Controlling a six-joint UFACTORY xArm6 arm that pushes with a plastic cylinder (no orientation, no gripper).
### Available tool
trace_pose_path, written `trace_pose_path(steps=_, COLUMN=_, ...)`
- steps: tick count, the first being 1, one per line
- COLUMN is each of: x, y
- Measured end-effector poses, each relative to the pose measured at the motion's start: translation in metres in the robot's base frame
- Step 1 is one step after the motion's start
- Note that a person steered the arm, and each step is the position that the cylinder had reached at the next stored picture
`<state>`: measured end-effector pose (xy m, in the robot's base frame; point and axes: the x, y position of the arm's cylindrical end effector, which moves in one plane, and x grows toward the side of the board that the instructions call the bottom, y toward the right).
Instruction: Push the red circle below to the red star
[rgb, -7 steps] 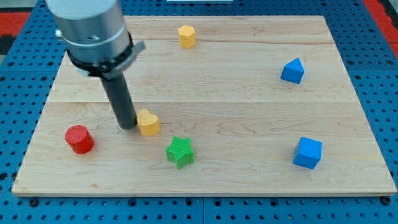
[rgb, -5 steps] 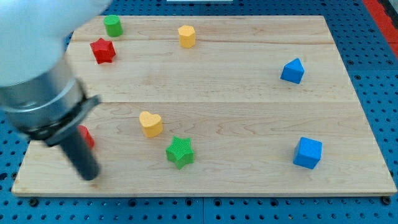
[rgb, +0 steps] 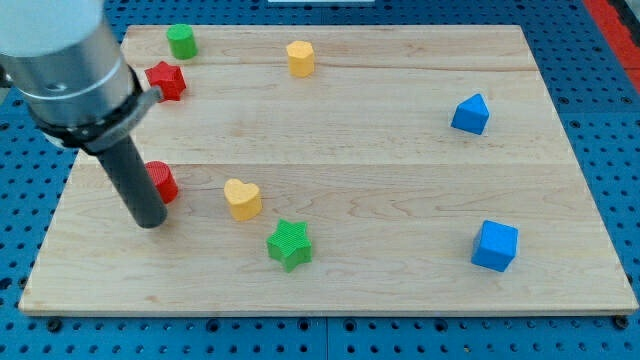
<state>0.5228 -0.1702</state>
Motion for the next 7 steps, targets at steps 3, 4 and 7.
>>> trace_pose_path(steps=3, x=-0.046, y=-0.021)
trace_pose_path(steps=4, x=-0.052, y=-0.027)
trace_pose_path(steps=7, x=-0.102, y=-0.042)
